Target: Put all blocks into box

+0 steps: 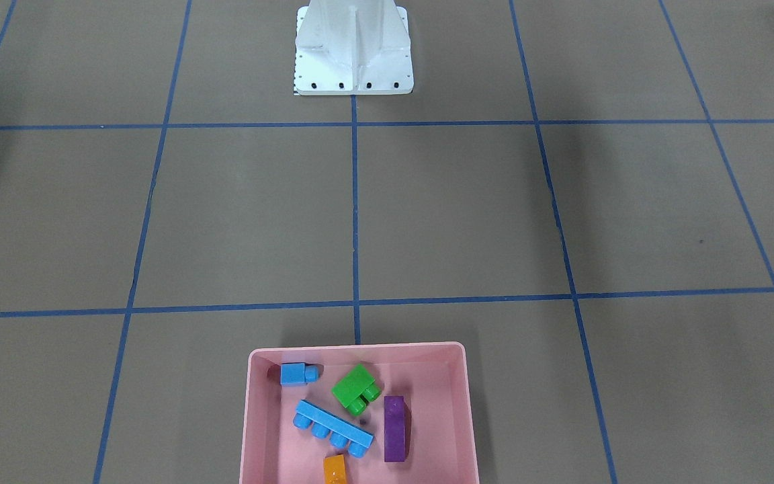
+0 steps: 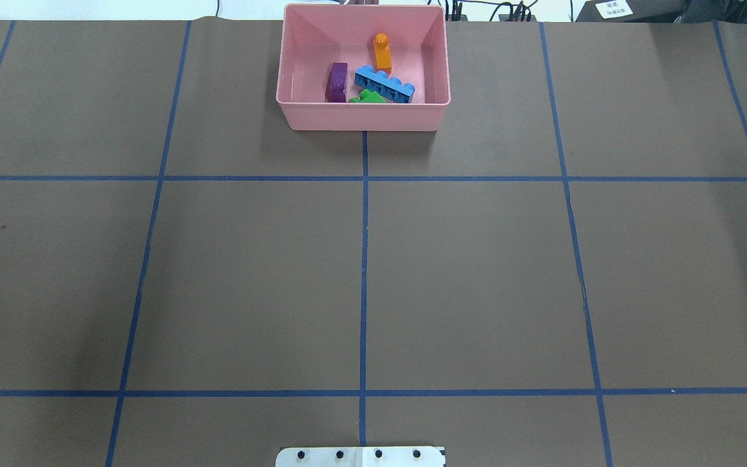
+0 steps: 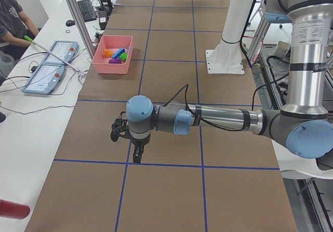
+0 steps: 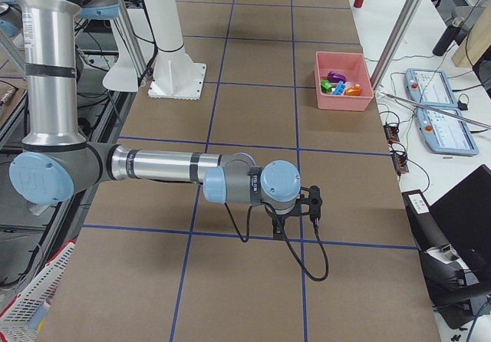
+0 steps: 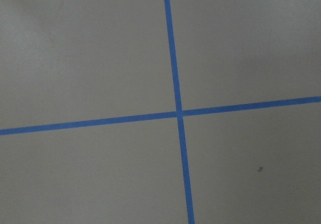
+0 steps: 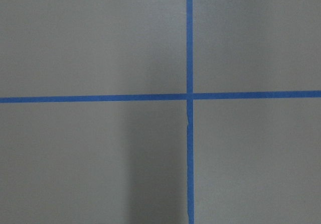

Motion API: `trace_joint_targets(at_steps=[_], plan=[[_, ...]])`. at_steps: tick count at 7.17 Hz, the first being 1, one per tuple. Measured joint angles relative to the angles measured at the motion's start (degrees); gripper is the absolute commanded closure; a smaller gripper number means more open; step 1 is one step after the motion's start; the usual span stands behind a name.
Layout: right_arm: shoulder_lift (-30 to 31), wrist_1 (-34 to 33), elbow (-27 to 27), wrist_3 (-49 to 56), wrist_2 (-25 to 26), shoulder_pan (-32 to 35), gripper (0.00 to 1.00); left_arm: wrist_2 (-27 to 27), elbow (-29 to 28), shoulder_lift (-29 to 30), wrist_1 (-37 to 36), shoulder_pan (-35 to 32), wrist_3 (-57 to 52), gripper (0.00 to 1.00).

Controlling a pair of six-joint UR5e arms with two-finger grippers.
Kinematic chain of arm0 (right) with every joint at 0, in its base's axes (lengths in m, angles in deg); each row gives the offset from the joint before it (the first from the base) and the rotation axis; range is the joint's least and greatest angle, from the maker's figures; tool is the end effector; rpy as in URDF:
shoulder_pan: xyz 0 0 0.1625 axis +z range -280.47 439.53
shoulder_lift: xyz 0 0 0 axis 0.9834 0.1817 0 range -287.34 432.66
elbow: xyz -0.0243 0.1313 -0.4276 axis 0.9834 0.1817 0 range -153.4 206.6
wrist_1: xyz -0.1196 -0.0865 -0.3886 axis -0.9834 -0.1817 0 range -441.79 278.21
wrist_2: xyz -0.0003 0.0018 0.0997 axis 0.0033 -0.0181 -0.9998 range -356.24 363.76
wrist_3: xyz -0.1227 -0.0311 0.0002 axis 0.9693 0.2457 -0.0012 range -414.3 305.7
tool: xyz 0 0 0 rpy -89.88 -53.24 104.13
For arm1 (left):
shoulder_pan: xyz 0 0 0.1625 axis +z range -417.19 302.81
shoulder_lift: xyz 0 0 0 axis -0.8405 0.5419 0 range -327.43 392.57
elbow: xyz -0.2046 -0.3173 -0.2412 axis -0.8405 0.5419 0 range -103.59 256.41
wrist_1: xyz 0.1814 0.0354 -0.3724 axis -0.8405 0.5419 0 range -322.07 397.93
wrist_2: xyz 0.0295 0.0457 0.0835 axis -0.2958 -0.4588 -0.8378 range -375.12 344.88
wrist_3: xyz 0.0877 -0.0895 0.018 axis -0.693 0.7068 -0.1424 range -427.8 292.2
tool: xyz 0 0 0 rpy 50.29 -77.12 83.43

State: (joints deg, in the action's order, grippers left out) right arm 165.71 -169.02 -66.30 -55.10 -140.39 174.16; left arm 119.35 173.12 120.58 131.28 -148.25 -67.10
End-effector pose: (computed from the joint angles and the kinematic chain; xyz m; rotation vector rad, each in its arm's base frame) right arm 0.0688 -0.4689 0.6804 0.0738 -0.9431 0.0660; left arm -0.0536 -0.4873 0.6533 0.1361 0.7743 0.0254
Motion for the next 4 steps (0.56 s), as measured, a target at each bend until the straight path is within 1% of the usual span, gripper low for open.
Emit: trace_joint_targets(at_steps=[2, 4], plan=[[2.9, 0.1, -1.4, 0.2, -0.3, 0.4, 0.0, -0.2, 0.0, -0.1, -0.4, 0.0, 0.0, 0.0], [3.8, 0.2, -1.4, 0.9, 0.5, 0.5, 0.0, -0.4, 0.1, 0.0, -0.4, 0.0, 0.1, 0.0]])
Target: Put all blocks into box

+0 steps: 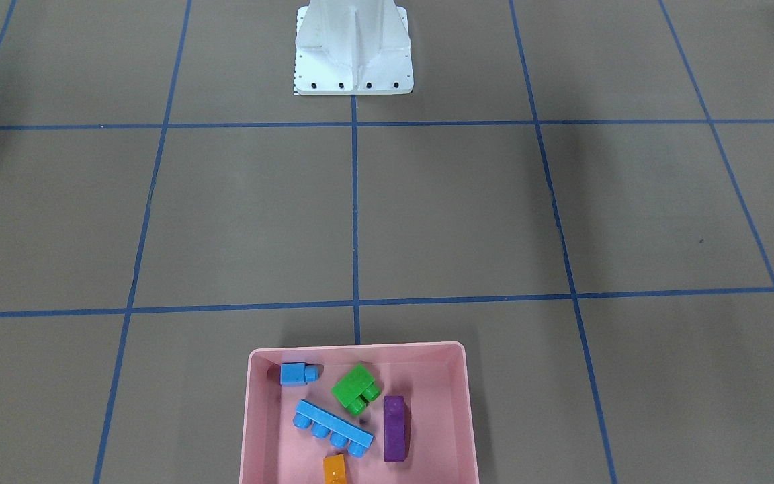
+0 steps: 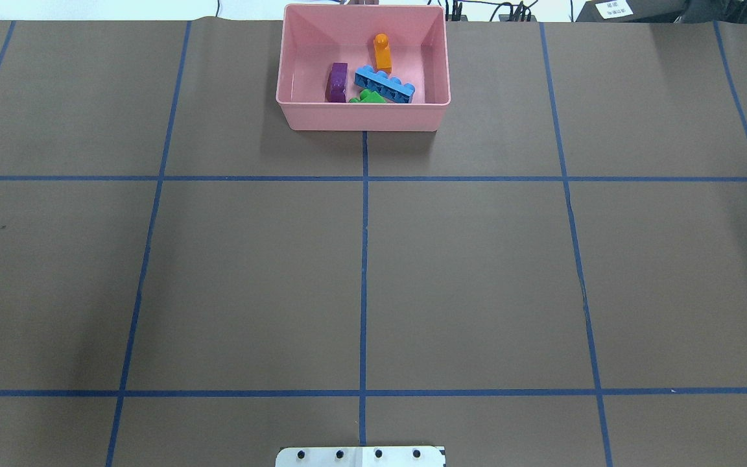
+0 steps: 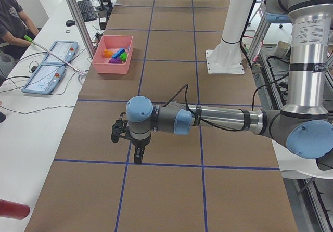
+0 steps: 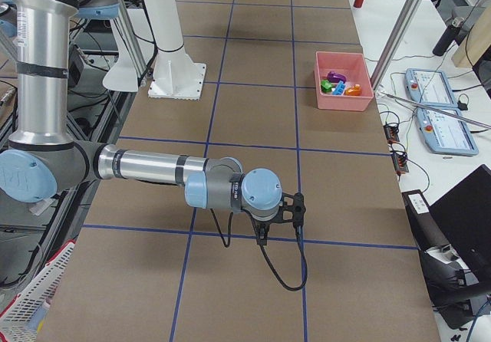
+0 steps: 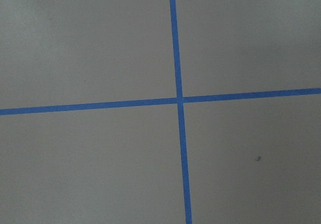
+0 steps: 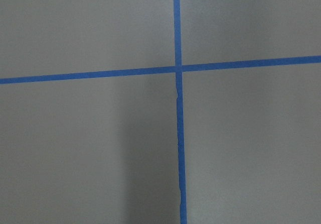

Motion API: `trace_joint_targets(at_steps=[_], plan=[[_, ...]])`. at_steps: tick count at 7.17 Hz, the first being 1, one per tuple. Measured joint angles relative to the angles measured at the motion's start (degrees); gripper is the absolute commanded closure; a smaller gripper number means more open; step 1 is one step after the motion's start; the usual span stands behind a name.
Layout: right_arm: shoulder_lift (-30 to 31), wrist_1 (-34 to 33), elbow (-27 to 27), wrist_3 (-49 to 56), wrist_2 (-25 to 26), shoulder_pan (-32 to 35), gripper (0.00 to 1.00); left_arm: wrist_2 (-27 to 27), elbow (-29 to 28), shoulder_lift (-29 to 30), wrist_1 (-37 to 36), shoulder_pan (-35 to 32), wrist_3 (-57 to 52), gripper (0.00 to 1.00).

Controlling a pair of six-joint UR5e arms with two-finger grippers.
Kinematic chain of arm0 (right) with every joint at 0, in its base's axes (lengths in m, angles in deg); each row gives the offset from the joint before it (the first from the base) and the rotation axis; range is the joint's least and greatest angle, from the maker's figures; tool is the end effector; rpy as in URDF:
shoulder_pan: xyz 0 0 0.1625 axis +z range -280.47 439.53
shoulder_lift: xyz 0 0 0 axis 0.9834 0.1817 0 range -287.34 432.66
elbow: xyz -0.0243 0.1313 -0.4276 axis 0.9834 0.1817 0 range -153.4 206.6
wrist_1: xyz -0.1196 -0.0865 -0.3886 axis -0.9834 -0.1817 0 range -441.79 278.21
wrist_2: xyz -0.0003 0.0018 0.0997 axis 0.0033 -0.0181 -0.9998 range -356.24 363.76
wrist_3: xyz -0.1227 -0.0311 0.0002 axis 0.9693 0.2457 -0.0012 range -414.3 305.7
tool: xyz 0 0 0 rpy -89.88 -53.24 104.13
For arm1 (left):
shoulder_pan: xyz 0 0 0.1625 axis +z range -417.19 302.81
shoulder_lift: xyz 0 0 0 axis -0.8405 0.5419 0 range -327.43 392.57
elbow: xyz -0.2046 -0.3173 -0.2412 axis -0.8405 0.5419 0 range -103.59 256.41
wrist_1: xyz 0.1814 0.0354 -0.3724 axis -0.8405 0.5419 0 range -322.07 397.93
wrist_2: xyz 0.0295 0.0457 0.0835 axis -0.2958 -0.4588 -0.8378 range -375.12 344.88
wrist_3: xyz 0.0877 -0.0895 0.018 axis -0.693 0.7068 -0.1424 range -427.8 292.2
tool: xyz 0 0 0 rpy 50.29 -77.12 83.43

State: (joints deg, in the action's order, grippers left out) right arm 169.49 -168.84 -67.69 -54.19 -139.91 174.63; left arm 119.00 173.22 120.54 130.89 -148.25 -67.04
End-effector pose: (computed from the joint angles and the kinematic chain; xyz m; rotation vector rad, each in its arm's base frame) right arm 0.0704 -0.4358 0.6990 0.0492 -0.9356 0.0773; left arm -0.0542 -0.4866 0.6540 0.1303 0.7684 0.0217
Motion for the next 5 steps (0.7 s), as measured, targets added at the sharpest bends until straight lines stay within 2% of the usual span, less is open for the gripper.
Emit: trace_joint_targets(at_steps=[3, 5], plan=[[-0.6, 0.0, -0.4, 0.7, 4.5, -0.1, 0.0, -0.1, 0.2, -0.2, 0.0, -0.1, 0.1, 0.0], [-0.9, -0.3, -2.9, 0.5, 6.4, -0.1, 0.0, -0.2, 0.2, -0.3, 0.0, -0.1, 0.2, 0.0]])
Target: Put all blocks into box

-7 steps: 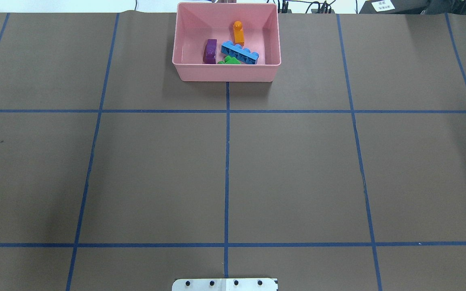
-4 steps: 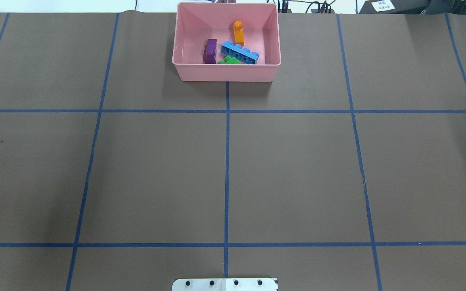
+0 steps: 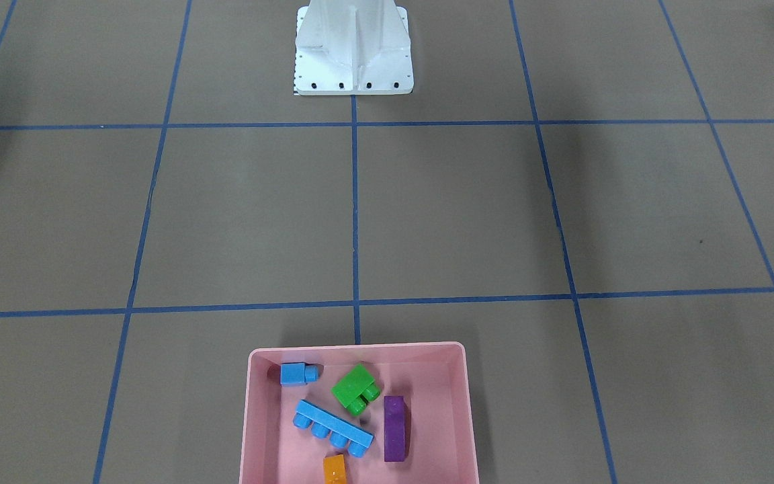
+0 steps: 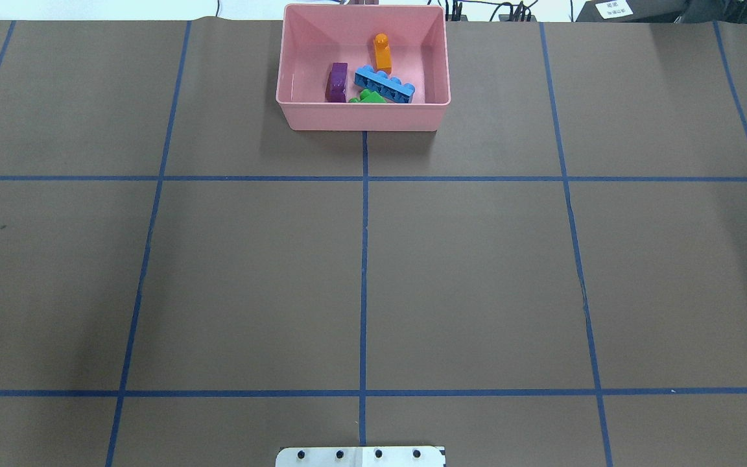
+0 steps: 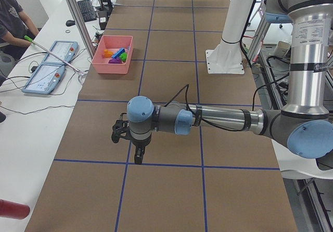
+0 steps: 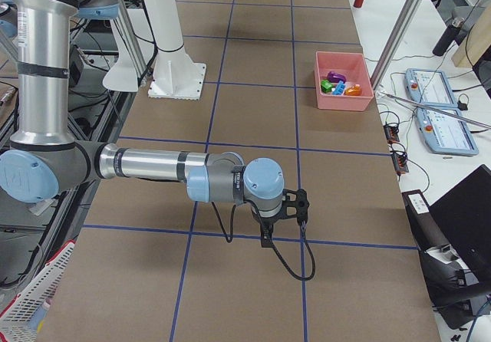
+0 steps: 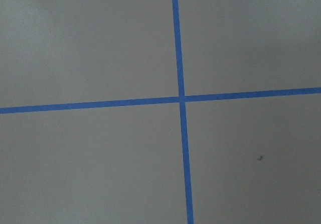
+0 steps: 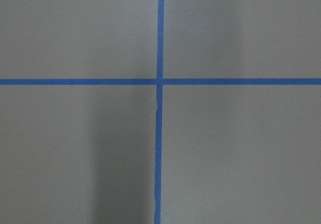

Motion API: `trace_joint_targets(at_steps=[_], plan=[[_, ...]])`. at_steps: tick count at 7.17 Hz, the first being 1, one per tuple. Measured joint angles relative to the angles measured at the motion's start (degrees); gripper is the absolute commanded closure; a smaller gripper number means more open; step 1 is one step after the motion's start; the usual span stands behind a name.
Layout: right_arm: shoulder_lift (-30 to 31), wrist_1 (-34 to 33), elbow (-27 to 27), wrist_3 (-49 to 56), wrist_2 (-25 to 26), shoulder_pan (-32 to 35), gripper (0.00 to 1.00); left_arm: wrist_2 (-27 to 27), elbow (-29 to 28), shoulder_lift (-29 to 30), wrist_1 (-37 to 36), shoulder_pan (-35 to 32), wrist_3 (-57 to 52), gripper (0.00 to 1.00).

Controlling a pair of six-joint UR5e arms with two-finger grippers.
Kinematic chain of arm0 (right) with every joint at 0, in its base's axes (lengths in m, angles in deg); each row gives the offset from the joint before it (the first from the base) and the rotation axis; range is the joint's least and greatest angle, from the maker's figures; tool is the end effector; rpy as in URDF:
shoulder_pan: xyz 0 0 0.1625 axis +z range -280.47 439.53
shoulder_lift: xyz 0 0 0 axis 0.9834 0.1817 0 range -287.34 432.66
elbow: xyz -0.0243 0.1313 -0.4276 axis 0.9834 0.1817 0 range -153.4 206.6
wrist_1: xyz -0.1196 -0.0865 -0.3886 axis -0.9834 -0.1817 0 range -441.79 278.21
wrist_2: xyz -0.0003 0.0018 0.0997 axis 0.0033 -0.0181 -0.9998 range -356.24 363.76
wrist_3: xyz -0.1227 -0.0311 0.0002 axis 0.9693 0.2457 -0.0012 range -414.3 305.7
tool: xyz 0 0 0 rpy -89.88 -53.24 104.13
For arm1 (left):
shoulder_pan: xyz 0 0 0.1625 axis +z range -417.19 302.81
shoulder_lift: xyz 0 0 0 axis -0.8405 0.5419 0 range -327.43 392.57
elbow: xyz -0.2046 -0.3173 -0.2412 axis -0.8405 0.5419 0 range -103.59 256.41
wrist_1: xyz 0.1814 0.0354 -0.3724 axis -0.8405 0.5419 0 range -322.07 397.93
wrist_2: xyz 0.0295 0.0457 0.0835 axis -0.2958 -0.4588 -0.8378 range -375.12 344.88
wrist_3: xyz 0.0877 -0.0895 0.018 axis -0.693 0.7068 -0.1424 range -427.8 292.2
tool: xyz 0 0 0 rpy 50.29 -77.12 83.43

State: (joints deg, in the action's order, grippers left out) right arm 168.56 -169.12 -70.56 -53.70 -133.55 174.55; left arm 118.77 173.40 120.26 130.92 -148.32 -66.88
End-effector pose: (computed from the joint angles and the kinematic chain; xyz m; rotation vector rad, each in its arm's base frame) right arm 0.0798 -0.4477 0.6783 0.1050 -0.8212 0.0444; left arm -0.0551 -0.4843 0.6551 0.1286 0.7645 0.0172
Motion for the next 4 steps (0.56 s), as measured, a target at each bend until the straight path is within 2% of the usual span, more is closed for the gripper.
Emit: trace_joint_targets(at_steps=[2, 4], plan=[[0.0, -0.4, -2.9, -0.6, 3.7, -0.9, 0.0, -0.5, 0.0, -0.1, 0.0, 0.0, 0.0, 0.0], [0.5, -0.6, -3.5, -0.8, 4.4, -3.0, 0.0, -0.7, 0.0, -0.2, 0.0, 0.0, 0.0, 0.0]])
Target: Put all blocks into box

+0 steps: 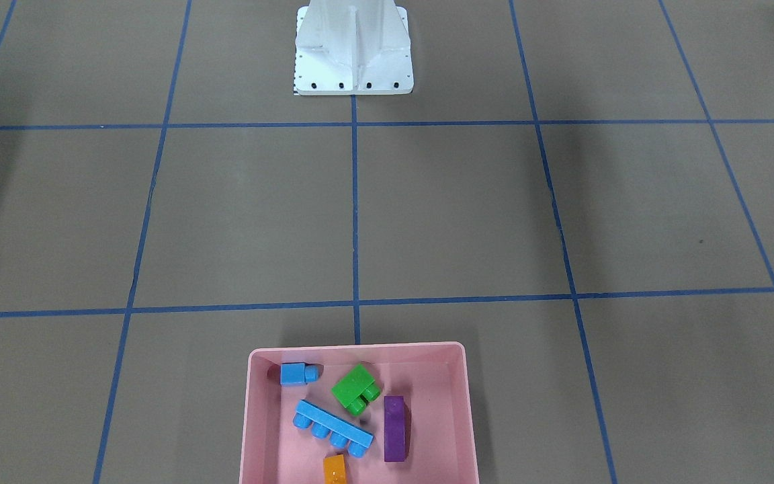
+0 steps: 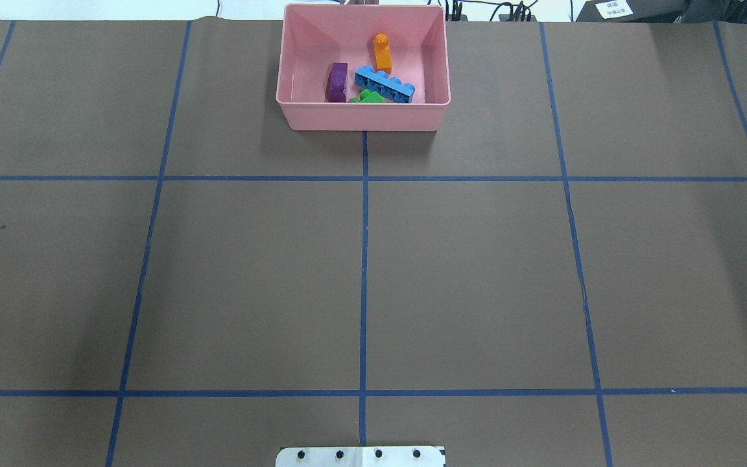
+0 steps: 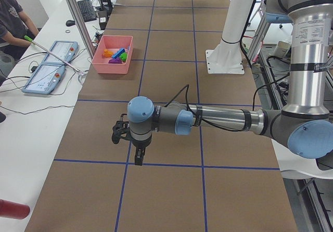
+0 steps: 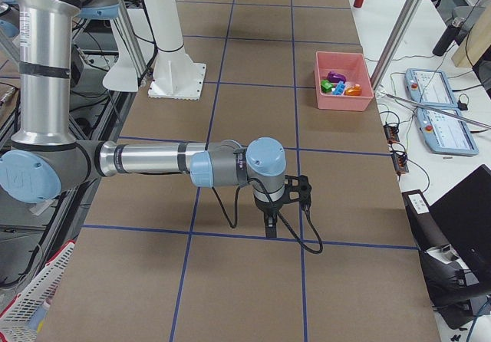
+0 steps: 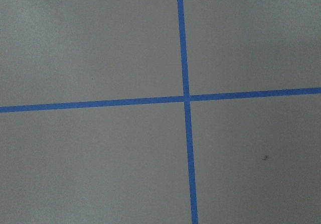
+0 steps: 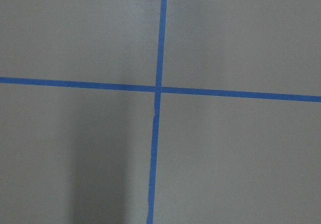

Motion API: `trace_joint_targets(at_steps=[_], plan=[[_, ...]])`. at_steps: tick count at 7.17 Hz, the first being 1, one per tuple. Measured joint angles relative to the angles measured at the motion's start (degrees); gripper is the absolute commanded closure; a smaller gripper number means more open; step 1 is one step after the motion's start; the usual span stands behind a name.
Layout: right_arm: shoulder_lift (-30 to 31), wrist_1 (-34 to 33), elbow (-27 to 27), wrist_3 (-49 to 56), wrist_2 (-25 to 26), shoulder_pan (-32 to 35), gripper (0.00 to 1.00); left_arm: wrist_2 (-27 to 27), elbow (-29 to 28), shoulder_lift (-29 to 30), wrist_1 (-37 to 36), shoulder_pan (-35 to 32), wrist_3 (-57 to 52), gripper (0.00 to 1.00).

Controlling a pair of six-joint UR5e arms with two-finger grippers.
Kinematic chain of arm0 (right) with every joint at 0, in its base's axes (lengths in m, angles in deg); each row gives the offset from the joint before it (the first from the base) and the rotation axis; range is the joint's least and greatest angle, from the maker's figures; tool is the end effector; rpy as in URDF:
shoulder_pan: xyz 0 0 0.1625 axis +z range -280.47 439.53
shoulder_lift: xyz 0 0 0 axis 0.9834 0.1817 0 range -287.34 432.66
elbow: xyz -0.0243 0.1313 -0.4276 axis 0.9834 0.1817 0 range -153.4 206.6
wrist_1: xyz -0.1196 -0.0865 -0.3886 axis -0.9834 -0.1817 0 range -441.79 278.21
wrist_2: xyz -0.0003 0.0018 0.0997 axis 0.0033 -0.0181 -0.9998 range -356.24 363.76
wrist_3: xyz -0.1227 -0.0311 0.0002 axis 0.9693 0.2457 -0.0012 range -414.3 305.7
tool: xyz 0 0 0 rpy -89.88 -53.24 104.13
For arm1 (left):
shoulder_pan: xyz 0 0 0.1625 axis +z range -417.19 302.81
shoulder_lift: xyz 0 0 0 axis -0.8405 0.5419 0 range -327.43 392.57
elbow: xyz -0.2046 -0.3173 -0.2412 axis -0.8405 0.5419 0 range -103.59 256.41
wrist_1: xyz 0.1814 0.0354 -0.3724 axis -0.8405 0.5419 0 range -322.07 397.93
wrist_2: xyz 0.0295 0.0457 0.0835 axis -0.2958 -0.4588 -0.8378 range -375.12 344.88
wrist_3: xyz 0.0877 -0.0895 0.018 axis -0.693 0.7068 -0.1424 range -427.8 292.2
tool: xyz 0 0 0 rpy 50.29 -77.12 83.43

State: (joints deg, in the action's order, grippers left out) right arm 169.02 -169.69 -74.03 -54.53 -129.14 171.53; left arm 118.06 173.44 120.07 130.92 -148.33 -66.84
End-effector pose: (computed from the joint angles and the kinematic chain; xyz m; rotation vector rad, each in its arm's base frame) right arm 0.0629 -0.4505 0.6595 0.1175 -0.7461 -0.0045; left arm -0.0563 -0.4828 0.6574 0.1261 0.7523 0.0145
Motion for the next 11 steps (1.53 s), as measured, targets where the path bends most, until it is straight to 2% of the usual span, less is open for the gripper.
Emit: trace_joint_targets(at_steps=[11], plan=[[0.3, 0.2, 0.2, -0.1, -4.7, -1.4, 0.0, 0.0, -0.5, 0.1, 0.0, 0.1, 0.0, 0.0]])
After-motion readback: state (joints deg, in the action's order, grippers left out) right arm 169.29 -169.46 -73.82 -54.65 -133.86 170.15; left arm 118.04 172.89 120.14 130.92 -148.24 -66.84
